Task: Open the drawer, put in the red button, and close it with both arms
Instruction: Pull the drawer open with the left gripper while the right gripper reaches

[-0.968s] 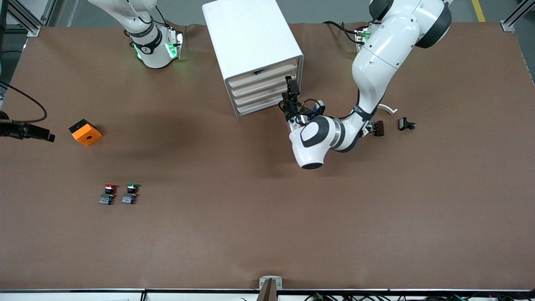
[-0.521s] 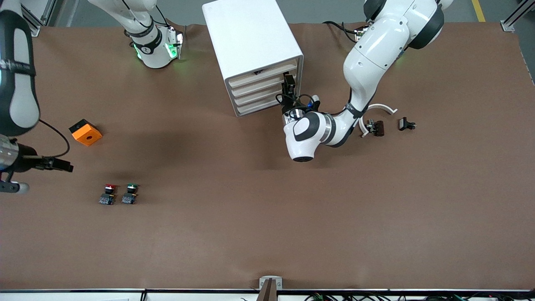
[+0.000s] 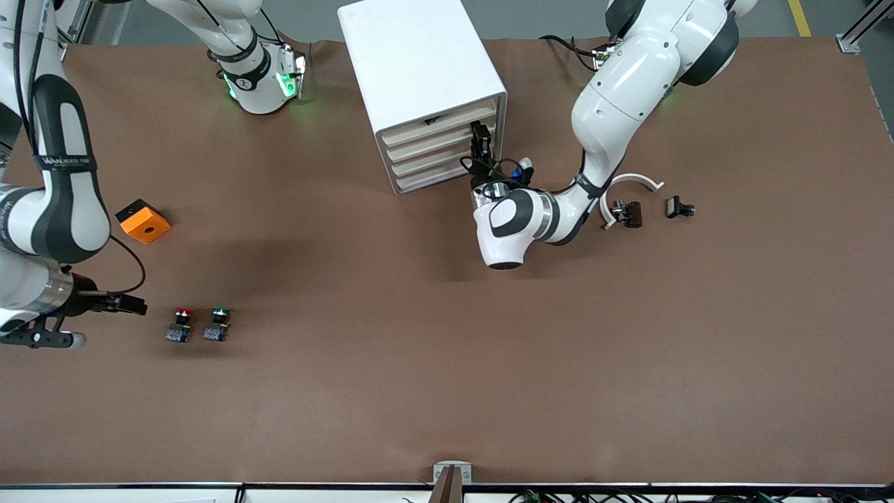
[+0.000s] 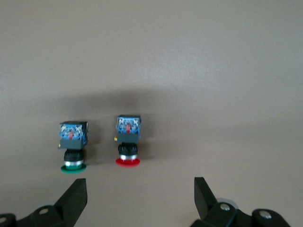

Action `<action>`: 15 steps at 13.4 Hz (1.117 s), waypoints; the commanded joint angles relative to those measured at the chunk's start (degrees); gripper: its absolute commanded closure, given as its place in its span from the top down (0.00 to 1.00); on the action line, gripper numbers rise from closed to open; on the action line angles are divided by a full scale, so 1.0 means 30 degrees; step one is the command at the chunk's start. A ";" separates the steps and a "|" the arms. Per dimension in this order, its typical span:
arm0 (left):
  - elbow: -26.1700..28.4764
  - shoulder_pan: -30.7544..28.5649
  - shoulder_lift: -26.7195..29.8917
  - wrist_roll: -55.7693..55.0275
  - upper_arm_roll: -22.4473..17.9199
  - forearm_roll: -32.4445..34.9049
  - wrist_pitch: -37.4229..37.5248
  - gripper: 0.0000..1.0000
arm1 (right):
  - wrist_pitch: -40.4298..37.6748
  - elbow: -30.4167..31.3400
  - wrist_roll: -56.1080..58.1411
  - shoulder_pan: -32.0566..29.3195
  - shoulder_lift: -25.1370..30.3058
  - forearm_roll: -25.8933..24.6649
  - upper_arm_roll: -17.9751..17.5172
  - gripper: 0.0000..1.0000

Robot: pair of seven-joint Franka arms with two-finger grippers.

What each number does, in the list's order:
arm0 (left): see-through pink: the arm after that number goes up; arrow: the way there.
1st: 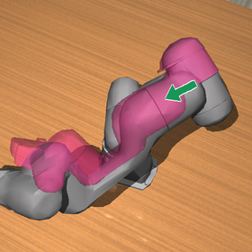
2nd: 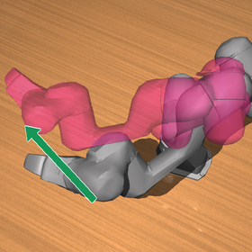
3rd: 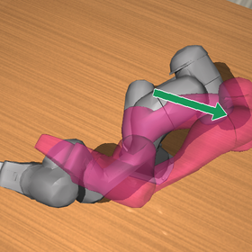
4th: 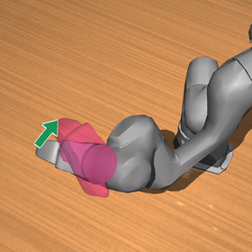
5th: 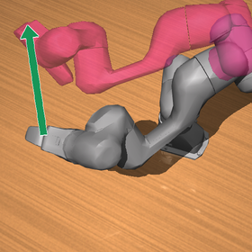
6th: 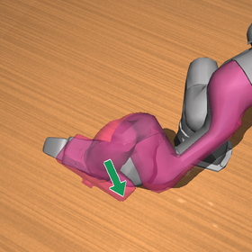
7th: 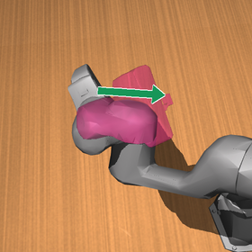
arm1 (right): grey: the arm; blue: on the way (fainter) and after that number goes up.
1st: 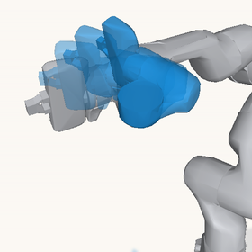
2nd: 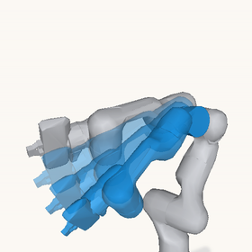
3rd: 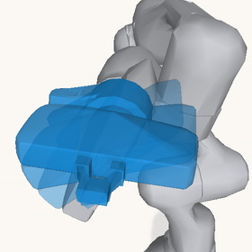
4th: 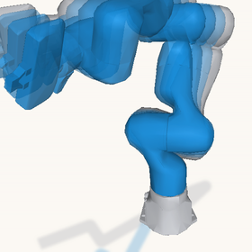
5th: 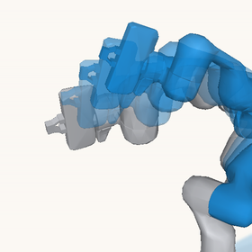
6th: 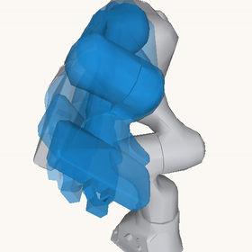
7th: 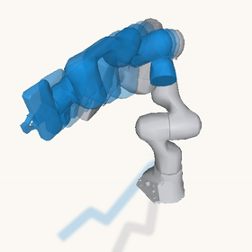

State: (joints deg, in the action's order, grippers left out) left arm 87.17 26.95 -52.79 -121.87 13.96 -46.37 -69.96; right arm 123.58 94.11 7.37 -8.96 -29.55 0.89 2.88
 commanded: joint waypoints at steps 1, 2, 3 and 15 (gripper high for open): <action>-0.0287 -0.0661 -0.0038 -0.0216 -0.0055 -0.0425 0.0380 0.10 | 0.1898 0.0856 -0.0055 0.0143 -0.0432 0.0056 -0.0022 1.00; -0.0346 -0.0983 -0.0038 -0.0216 -0.0142 -0.0395 0.0380 0.10 | 0.2368 0.0915 -0.0084 0.0173 -0.0695 0.0056 -0.0023 1.00; -0.0375 -0.1479 -0.0009 -0.0216 -0.0201 -0.0395 0.0380 0.10 | 0.2634 0.0916 -0.0084 0.0173 -0.0988 0.0085 -0.0023 1.00; -0.2133 -0.4678 -0.0038 0.0077 -0.0435 -0.0190 -0.0264 0.18 | 0.6472 0.1297 -0.1110 0.0671 -0.2953 0.0759 -0.0081 1.00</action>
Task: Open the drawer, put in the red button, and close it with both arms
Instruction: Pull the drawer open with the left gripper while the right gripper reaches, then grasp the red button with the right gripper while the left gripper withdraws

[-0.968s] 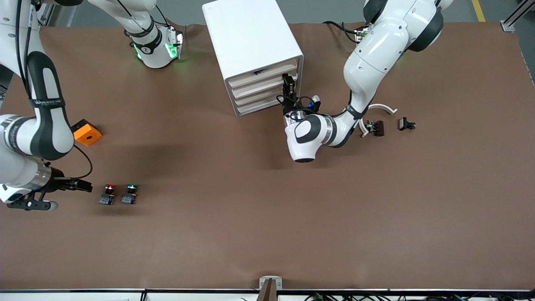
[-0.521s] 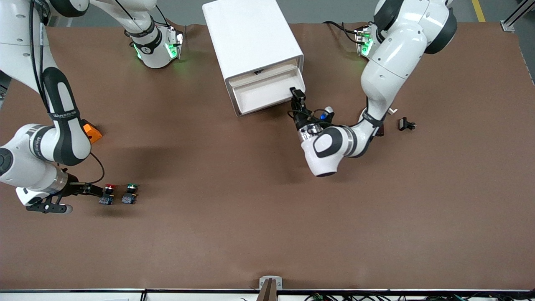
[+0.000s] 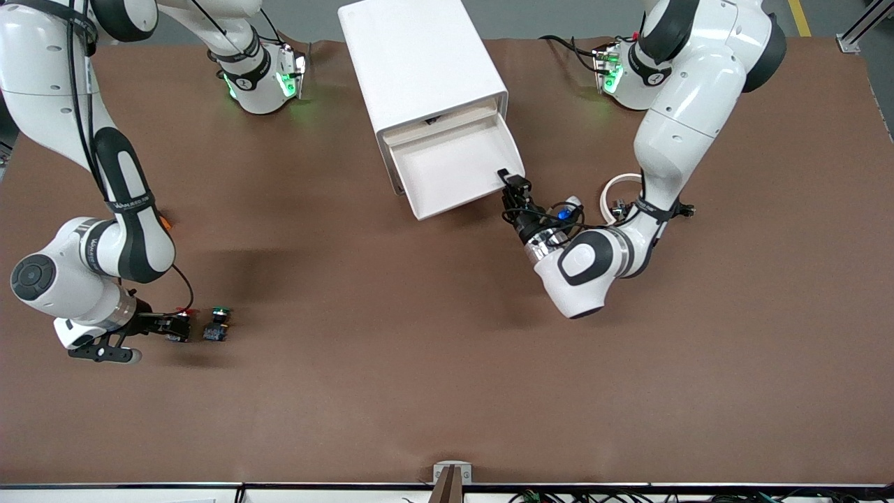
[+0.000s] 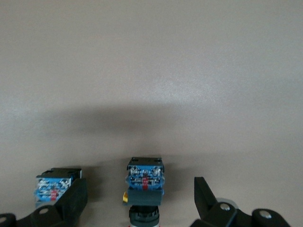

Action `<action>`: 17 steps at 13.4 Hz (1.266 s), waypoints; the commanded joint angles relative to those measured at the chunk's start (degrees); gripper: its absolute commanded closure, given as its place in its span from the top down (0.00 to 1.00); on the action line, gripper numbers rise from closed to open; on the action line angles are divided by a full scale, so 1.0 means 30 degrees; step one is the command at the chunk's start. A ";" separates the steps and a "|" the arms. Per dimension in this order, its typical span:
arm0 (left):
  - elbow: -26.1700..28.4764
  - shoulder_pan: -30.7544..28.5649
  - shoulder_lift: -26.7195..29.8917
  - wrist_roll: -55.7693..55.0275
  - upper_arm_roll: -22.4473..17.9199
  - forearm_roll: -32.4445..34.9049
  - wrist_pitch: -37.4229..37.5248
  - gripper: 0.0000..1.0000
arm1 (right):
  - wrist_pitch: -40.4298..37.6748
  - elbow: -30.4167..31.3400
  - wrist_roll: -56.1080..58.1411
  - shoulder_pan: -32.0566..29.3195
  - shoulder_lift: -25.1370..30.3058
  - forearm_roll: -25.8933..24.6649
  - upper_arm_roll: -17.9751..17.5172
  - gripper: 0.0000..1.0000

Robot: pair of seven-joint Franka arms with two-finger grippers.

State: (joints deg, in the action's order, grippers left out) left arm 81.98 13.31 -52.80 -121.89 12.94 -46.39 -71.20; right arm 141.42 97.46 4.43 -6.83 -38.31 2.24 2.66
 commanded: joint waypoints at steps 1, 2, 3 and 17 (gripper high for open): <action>-0.0401 -0.0129 -0.0037 0.0083 -0.0096 -0.0183 0.0149 0.23 | 0.0644 0.0179 -0.0129 -0.0039 -0.0208 0.0309 -0.0008 1.00; -0.0401 -0.0129 -0.0037 0.0083 -0.0096 -0.0154 0.0149 0.32 | 0.0819 0.0179 -0.0158 -0.0039 -0.0268 0.0309 -0.0008 1.00; -0.0401 -0.0129 -0.0037 0.0141 -0.0270 -0.0153 0.0149 0.53 | 0.0908 0.0208 -0.0158 -0.0039 -0.0443 0.0309 -0.0008 1.00; -0.2159 -0.0626 0.0637 1.4362 -0.2495 0.1395 -0.2631 1.00 | 0.0967 0.0384 -0.0158 -0.0069 -0.0825 0.0309 0.0021 0.78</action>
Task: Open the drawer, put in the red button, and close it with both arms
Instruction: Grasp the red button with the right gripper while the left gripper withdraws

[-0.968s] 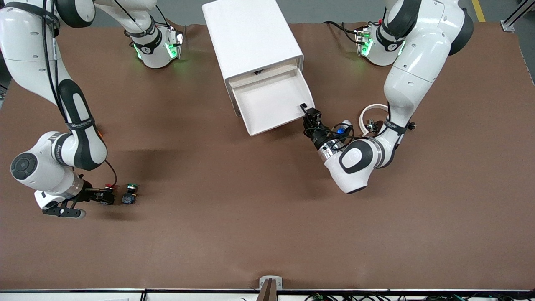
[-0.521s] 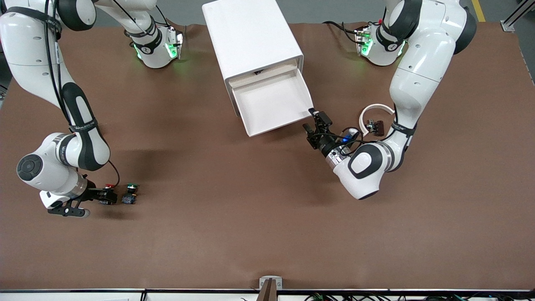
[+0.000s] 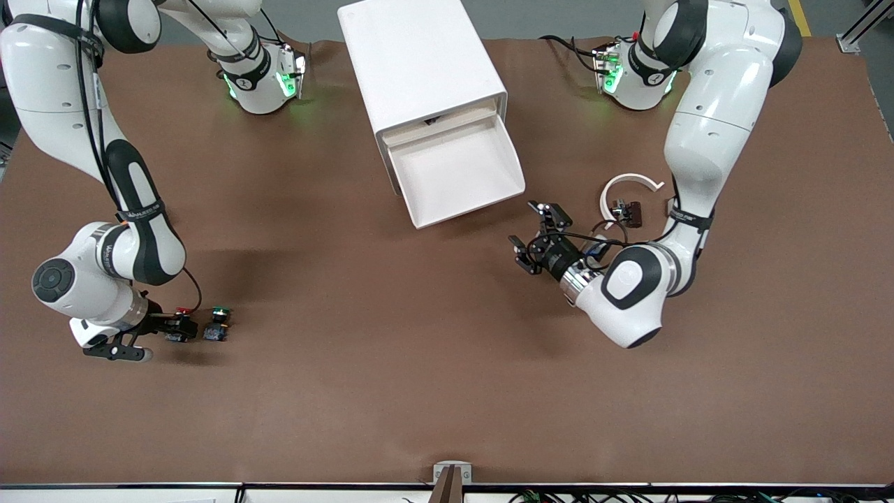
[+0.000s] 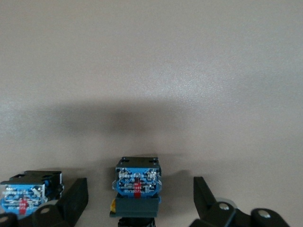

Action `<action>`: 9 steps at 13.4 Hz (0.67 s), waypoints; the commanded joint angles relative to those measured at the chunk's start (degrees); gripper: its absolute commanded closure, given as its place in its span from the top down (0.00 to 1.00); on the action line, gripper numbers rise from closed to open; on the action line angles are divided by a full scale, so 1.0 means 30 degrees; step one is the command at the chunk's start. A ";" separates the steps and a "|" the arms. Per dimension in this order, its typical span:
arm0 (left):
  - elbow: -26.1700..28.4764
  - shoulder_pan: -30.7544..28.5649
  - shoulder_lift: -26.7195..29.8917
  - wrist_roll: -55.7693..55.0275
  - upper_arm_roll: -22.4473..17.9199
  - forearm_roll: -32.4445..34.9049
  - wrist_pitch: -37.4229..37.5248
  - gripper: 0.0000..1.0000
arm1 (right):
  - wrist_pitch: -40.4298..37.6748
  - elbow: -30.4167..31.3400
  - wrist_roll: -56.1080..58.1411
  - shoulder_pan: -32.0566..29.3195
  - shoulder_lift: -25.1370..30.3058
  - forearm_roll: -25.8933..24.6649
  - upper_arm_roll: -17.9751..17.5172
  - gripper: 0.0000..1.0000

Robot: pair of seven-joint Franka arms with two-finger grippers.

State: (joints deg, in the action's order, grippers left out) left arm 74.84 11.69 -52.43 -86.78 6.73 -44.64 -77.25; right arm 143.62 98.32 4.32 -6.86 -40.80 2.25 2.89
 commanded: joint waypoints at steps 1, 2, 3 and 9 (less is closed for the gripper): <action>0.0191 -0.0117 0.0629 0.4302 -0.0950 0.0935 -0.1080 1.00 | 0.0233 0.0096 -0.0122 -0.0057 0.0006 0.0303 -0.0083 0.57; 0.0046 -0.0088 0.0804 0.6203 -0.1768 0.1110 -0.1781 1.00 | 0.0233 0.0096 -0.0151 -0.0057 0.0006 0.0303 -0.0083 0.41; 0.0015 -0.0001 0.0922 0.7876 -0.2298 0.1373 -0.2513 1.00 | 0.0233 0.0096 -0.0152 -0.0057 0.0006 0.0303 -0.0083 0.28; -0.0044 0.0234 0.2444 1.3661 -0.2479 0.4825 -0.7171 1.00 | 0.0057 0.0067 -0.0152 0.0030 0.0123 0.0303 -0.0083 0.00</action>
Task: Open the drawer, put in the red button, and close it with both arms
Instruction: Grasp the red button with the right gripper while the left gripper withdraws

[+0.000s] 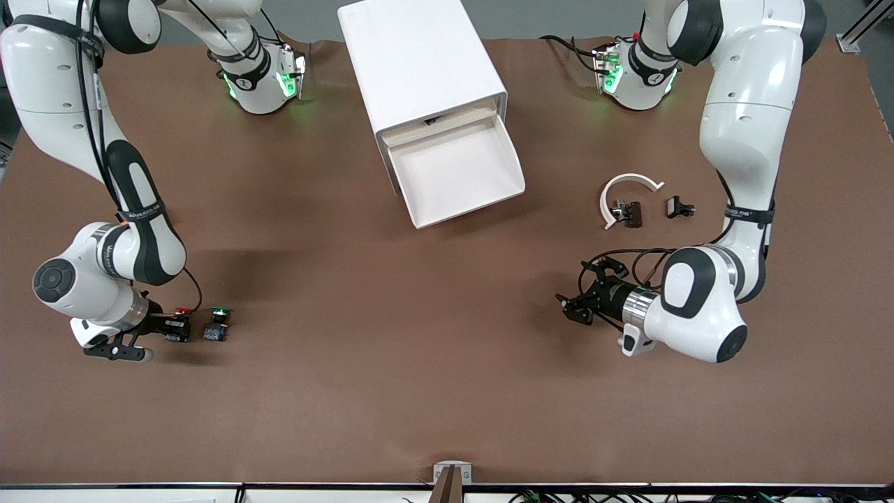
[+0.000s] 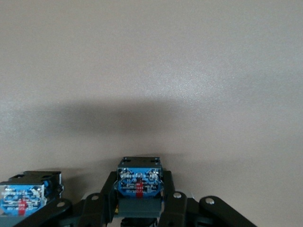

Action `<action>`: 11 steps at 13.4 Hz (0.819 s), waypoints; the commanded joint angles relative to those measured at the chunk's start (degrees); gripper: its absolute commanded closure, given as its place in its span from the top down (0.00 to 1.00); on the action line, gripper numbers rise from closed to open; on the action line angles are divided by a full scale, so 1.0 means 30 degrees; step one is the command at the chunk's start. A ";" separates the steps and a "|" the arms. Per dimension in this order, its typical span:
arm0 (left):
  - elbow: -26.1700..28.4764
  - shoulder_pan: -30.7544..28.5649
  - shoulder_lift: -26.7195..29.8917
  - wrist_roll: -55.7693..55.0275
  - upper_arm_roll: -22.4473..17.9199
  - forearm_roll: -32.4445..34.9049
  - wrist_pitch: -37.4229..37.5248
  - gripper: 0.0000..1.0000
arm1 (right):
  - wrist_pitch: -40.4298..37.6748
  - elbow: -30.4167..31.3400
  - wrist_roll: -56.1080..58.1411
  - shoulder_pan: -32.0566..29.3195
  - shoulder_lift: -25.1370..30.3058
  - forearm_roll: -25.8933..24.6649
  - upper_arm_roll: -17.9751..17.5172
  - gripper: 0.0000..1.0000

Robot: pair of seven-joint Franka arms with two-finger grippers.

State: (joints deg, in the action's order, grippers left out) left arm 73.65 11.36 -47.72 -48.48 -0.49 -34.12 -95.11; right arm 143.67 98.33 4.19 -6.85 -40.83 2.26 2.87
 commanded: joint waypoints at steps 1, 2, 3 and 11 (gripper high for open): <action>0.0352 0.0517 0.1050 0.1040 -0.0101 0.2077 -0.1980 1.00 | -0.0018 0.0038 -0.0397 0.0116 0.0193 0.0303 -0.0079 0.00; 0.0323 0.0577 0.1255 0.1447 -0.0101 0.2810 -0.2713 1.00 | -0.0106 0.0008 -0.0980 0.0320 0.0251 0.0274 -0.0050 0.00; 0.0323 0.0751 0.1431 0.2061 -0.0101 0.3687 -0.3590 1.00 | -0.0513 0.0008 -0.1305 0.0496 0.0426 0.0274 -0.0050 0.00; 0.0352 0.1660 0.1754 0.3092 -0.0160 0.7705 -0.8726 1.00 | -0.6427 -0.0021 -0.7478 0.3216 0.4026 0.0274 -0.0050 0.00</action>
State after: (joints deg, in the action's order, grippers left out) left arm 73.61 15.27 -44.17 -39.94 -0.46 -13.98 -120.11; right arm 128.09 96.98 -12.69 -0.03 -32.97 2.27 2.48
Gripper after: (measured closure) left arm 0.000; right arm 0.590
